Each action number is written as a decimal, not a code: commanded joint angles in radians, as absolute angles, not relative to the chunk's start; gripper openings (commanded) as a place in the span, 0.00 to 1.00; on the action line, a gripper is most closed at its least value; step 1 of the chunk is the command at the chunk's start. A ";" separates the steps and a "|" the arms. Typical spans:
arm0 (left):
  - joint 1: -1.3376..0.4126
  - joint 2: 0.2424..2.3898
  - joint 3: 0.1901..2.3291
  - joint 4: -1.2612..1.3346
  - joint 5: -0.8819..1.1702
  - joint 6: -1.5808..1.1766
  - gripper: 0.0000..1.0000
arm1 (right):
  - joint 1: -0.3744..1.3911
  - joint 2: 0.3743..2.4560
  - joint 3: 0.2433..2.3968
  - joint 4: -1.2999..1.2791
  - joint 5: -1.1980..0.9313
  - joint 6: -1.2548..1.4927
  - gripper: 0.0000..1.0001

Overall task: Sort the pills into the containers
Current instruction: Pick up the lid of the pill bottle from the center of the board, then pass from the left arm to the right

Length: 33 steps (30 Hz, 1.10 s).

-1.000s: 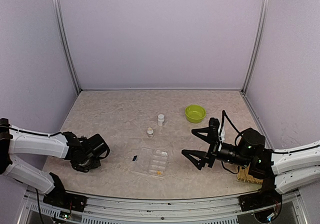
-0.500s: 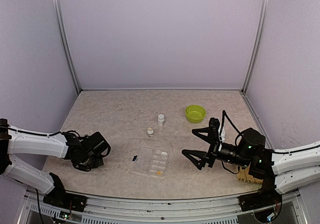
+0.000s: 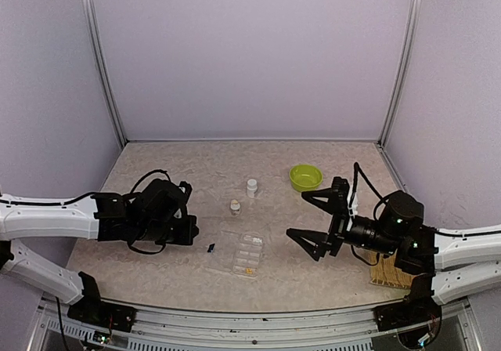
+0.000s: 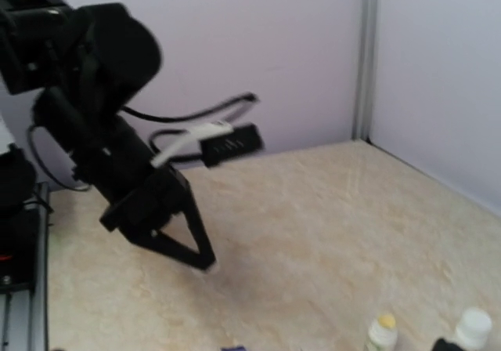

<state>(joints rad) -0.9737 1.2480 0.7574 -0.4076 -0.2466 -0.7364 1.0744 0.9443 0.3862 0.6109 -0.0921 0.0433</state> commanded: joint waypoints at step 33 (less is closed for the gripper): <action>-1.068 1.193 0.787 0.086 0.740 -0.308 0.00 | 1.099 1.111 0.579 0.498 -0.661 -0.480 0.80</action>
